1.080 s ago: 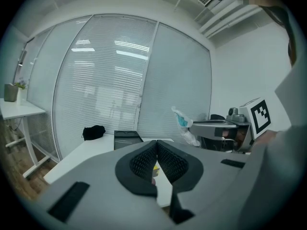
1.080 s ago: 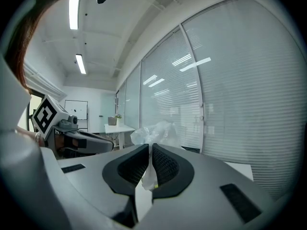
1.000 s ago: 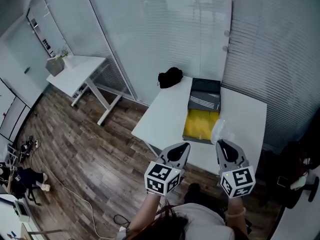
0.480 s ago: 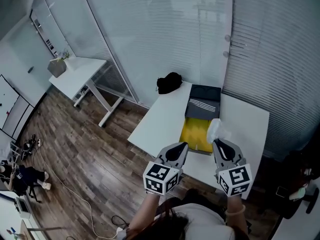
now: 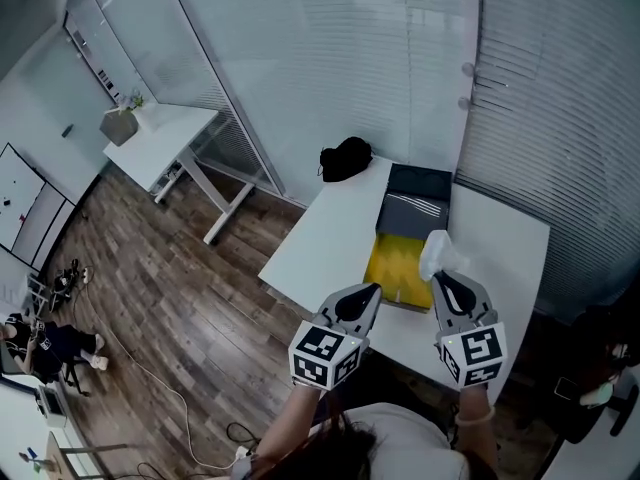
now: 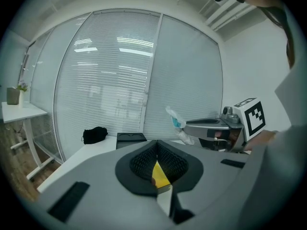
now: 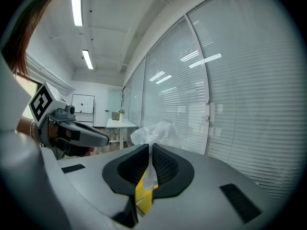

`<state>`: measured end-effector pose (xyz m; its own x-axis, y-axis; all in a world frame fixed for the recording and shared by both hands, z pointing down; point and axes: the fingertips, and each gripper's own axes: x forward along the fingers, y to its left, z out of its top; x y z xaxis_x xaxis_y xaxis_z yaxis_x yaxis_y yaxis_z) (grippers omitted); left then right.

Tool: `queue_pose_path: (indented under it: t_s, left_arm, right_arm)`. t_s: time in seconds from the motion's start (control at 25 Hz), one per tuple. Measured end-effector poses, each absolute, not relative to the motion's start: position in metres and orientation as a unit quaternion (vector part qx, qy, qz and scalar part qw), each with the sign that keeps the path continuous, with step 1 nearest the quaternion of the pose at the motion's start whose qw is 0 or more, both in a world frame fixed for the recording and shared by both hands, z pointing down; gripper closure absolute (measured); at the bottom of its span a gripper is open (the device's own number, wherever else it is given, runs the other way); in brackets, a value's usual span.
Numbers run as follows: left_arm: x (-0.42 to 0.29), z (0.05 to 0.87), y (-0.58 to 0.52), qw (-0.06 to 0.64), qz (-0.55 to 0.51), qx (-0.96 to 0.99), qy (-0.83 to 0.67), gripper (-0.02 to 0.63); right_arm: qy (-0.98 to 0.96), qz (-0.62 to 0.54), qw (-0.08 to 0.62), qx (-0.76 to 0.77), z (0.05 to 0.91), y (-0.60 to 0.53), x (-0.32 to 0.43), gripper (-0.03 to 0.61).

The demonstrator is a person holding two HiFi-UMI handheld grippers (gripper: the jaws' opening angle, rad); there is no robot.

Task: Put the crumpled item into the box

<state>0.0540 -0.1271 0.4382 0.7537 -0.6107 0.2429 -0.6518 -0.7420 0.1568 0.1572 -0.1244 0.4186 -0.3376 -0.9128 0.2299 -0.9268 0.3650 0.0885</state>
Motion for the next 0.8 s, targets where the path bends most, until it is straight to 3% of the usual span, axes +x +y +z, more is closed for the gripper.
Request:
queue_pose_path:
  t_s: [0.8]
  left_arm:
    - [0.058, 0.431, -0.202, 0.107, 0.079, 0.938, -0.318, 0.595]
  right_arm:
    - [-0.821, -0.001, 0.193, 0.537, 0.436, -0.19, 0.141, 0.535]
